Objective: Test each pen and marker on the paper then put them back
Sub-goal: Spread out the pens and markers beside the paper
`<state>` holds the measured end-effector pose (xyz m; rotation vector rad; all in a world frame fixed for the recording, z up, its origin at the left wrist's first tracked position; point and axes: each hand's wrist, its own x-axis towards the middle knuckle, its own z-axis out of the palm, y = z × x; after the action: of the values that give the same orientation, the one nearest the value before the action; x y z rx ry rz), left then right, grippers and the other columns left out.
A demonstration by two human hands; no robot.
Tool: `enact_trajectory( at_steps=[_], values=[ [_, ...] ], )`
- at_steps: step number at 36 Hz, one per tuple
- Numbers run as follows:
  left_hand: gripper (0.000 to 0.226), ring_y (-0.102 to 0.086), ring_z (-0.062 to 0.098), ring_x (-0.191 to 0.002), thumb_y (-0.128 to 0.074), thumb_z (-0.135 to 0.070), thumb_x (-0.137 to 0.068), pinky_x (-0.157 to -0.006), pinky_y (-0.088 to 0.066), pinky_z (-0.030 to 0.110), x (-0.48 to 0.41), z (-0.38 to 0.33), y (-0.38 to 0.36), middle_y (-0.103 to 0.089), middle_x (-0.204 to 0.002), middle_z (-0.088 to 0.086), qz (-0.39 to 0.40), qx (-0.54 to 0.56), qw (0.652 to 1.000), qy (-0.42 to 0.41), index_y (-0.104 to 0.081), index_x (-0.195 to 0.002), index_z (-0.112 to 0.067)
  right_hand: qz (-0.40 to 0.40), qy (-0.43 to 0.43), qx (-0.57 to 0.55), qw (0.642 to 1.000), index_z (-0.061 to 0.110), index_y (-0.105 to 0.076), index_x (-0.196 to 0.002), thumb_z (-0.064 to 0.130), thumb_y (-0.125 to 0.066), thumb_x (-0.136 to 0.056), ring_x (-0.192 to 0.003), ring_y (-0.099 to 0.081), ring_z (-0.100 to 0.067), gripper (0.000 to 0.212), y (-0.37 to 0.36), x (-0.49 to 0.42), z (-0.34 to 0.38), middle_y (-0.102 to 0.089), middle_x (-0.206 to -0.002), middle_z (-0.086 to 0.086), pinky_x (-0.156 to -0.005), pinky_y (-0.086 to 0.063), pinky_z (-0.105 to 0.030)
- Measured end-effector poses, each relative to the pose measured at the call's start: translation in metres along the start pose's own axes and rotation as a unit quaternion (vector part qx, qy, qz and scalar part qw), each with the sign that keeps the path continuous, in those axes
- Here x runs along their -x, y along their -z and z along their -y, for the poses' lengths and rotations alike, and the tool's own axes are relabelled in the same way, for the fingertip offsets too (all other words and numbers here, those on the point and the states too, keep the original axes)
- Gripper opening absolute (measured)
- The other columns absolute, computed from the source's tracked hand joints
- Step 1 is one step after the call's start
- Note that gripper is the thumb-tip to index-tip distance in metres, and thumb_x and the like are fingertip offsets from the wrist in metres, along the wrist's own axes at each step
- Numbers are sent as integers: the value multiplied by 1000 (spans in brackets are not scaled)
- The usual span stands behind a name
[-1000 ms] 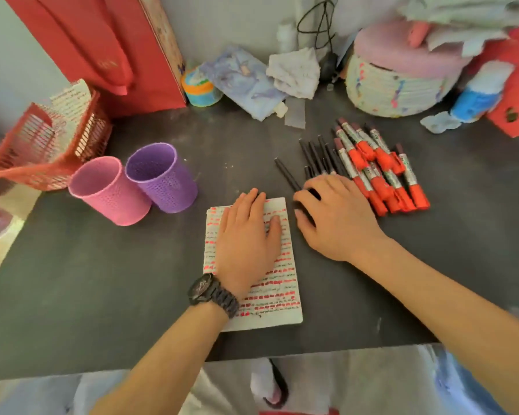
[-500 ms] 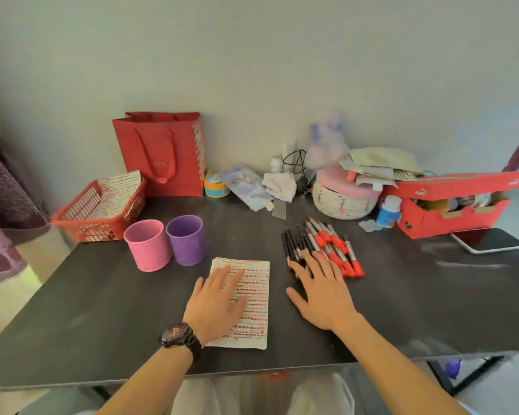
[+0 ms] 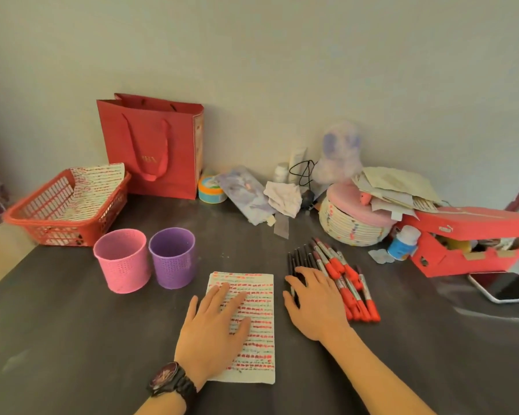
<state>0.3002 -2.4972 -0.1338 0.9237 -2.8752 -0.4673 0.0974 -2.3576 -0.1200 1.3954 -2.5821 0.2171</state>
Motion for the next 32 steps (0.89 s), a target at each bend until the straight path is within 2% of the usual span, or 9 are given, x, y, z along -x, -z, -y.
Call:
enact_trajectory(
  at_steps=[2, 4, 8, 11, 16, 20, 23, 26, 32],
  values=[
    [67, 4, 11, -155, -14, -75, -94, -122, 14, 43, -2, 2, -3, 4, -168, -16, -7, 1, 1000, -2, -4, -156, -53, -59, -20, -3, 998, 30, -67, -122, 50, -40, -96, -120, -56, -21, 43, -4, -3, -3, -62, -128, 3, -96, -49, -40],
    [67, 4, 11, -155, -12, -75, -93, -121, 14, 43, -3, 3, -6, 4, -168, -16, -19, 3, 1000, -6, -3, -155, -53, -91, -32, 0, 995, 28, -70, -115, 45, -49, -96, -107, -58, -20, 33, -7, -6, -5, -62, -115, 3, -85, -50, -38],
    [66, 5, 12, -155, -12, -74, -95, -120, 16, 42, 0, 4, -8, 4, -169, -14, -26, 10, 1000, -13, -3, -156, -51, -117, -46, -7, 992, 24, -72, -109, 38, -60, -94, -99, -57, -22, 24, -9, -3, -6, -60, -104, 1, -80, -49, -40],
    [67, 6, 13, -156, -10, -73, -94, -119, 17, 42, 1, 3, -7, 5, -169, -12, -23, 10, 1000, -16, -2, -157, -50, -143, -44, -9, 989, 23, -73, -108, 37, -63, -93, -102, -57, -22, 23, -10, 1, -6, -62, -106, 0, -82, -47, -40],
    [63, 1, 12, -156, -21, -70, -97, -121, 12, 41, 3, 4, -2, -1, -169, -14, -19, 42, 999, -19, -15, -156, -49, -125, -89, -11, 988, 23, -69, -121, 45, -61, -92, -126, -51, -26, 37, -9, 2, -4, -60, -131, -3, -101, -45, -46],
    [47, -18, 5, -151, -44, -54, -100, -121, -10, 29, 12, 10, 8, -25, -163, -17, -67, 167, 984, -7, -42, -146, -46, -94, -109, -33, 989, 22, -65, -128, 49, -53, -96, -128, -50, -23, 44, -8, 1, -3, -60, -135, -1, -105, -45, -43],
    [46, -21, 4, -149, -49, -49, -99, -119, -16, 25, 26, 23, 12, -30, -161, -18, -84, 173, 981, -14, -45, -145, -45, -96, -108, -44, 989, 21, -66, -128, 48, -53, -96, -127, -52, -22, 44, -6, 1, -4, -61, -133, 0, -105, -45, -41],
    [53, -14, 7, -153, -45, -54, -100, -124, -13, 32, 41, 35, 13, -22, -164, -17, -62, 95, 993, -24, -35, -151, -45, -87, -100, -38, 990, 21, -66, -128, 48, -50, -98, -127, -53, -22, 43, -3, 1, -2, -62, -134, -1, -104, -45, -41],
    [57, -1, 11, -155, -26, -62, -101, -122, 10, 39, 46, 21, 11, -7, -167, -17, -22, 12, 999, -21, -19, -156, -48, -62, -103, -15, 993, 23, -64, -128, 47, -48, -99, -128, -50, -24, 41, 4, 3, 2, -58, -136, -2, -102, -42, -43]
  ],
)
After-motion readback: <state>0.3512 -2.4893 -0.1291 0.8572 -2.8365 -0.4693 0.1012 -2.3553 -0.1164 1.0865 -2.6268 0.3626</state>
